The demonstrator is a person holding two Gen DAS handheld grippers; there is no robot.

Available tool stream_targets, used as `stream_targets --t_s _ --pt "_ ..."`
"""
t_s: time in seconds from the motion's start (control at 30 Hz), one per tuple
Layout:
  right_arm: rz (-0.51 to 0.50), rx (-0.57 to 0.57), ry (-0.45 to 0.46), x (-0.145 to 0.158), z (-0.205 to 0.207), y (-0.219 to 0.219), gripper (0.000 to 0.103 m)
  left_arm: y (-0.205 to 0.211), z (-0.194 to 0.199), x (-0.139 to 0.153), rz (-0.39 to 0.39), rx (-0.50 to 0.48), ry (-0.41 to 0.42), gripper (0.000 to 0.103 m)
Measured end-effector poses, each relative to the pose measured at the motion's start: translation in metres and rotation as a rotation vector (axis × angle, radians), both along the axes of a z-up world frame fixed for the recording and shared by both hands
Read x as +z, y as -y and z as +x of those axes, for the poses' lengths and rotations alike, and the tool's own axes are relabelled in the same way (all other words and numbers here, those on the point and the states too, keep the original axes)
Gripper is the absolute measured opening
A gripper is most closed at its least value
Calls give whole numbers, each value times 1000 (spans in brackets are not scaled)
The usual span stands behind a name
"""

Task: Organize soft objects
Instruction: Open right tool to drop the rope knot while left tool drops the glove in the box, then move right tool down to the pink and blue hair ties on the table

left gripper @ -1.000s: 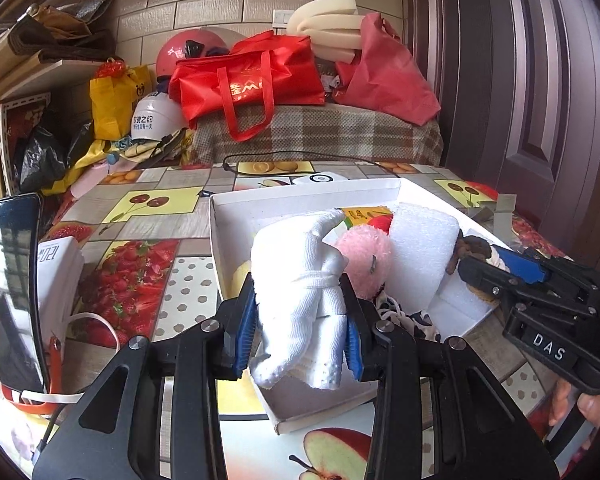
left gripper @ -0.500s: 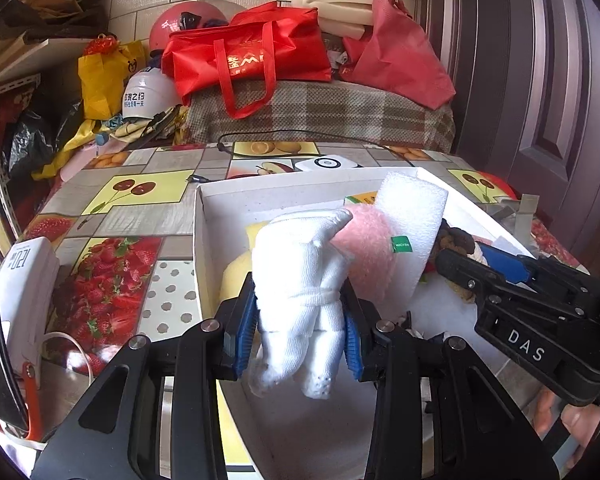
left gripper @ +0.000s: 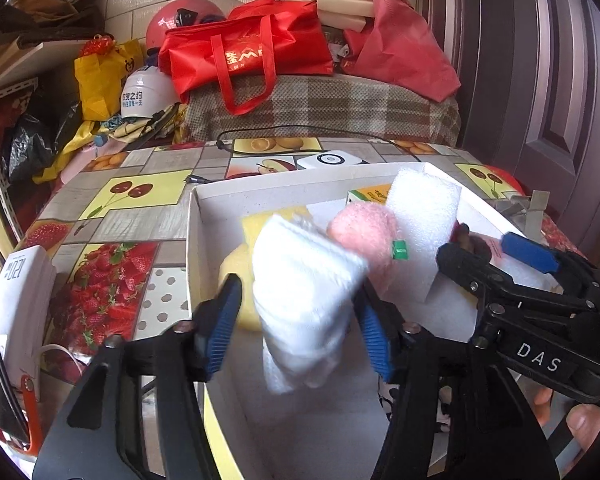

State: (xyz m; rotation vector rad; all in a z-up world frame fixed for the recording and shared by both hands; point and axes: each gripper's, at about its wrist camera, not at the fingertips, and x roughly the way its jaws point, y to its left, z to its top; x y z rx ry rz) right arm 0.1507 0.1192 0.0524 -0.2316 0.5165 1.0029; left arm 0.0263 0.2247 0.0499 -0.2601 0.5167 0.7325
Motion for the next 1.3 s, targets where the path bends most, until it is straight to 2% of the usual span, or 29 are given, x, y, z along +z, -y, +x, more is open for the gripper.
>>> stream_targets --t_s 0.03,0.07,0.1,0.17,0.33,0.53,0.67,0.83,1.0,1.13,1.3 --pt "3 -34 10 1 0 2 88 0 -3 1 7 15 15 83" --pt "15 -45 6 1 2 4 90 0 -7 3 11 22 31 97" --pt "29 -53 -5 2 5 7 93 1 -9 4 17 25 44 103" --pt "58 -73 -26 2 10 13 103 6 -12 6 46 21 58 103" --pt "97 -78 -19 5 8 21 103 21 -13 12 132 1 73 103" --pt "85 -107 -3 5 9 40 103 19 -27 13 113 -4 121 103" --pt "101 -158 -45 3 21 68 103 22 -37 12 101 1 127 103" --pt "135 -219 -103 0 33 109 103 33 -48 13 130 0 129 103" --pt "106 -191 -64 0 17 135 103 46 -60 14 167 -11 139 103" --pt "55 -146 -59 -4 2 149 103 49 -71 14 150 -11 137 103" --pt "38 -127 -82 -7 -12 166 103 55 -84 13 137 -11 142 103"
